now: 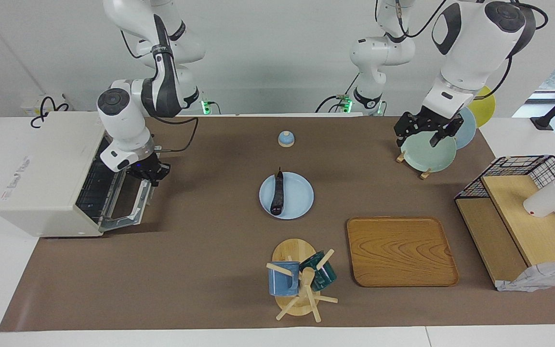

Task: Put eggplant into oven
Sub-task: 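Withdraw the left gripper while the right gripper pulls the oven door open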

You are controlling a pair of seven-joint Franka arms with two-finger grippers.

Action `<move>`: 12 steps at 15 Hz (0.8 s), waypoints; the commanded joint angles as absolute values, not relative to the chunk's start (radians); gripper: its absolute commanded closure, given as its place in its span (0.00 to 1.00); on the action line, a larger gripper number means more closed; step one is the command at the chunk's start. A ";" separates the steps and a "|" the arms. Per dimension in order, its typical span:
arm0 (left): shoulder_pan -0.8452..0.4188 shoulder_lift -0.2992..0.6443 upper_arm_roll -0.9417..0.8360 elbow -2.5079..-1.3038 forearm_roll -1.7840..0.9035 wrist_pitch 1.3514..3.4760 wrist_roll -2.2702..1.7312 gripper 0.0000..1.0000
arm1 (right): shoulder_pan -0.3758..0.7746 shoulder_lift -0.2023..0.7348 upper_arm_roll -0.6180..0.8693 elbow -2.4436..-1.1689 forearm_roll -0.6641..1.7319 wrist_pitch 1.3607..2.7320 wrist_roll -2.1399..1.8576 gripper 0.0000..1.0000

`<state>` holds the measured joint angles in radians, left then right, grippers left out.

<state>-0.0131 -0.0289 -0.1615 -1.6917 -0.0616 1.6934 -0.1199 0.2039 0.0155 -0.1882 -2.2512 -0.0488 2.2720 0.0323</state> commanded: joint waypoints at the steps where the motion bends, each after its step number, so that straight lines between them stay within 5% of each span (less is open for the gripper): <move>1: 0.012 -0.037 -0.166 -1.655 -0.029 1.654 -0.104 0.00 | 0.186 0.052 -0.201 -2.266 -0.057 2.335 0.032 1.00; 6: 0.008 -0.015 -0.164 -1.554 0.035 1.511 -0.077 0.00 | 0.196 0.096 -0.199 -2.267 -0.052 2.371 0.060 1.00; 9: 0.009 -0.034 -0.160 -1.603 0.034 1.515 -0.074 0.00 | 0.199 0.153 -0.198 -2.264 0.030 2.408 0.060 1.00; 12: 0.009 -0.038 -0.155 -1.617 0.028 1.542 -0.068 0.00 | 0.259 0.155 -0.181 -2.180 0.122 2.300 0.087 1.00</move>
<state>0.0048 -0.0271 -0.1591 -1.5977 0.0151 1.5295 -0.0906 0.2231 0.1521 -0.1868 -2.2483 0.0578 2.3712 0.0644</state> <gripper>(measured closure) 0.000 0.991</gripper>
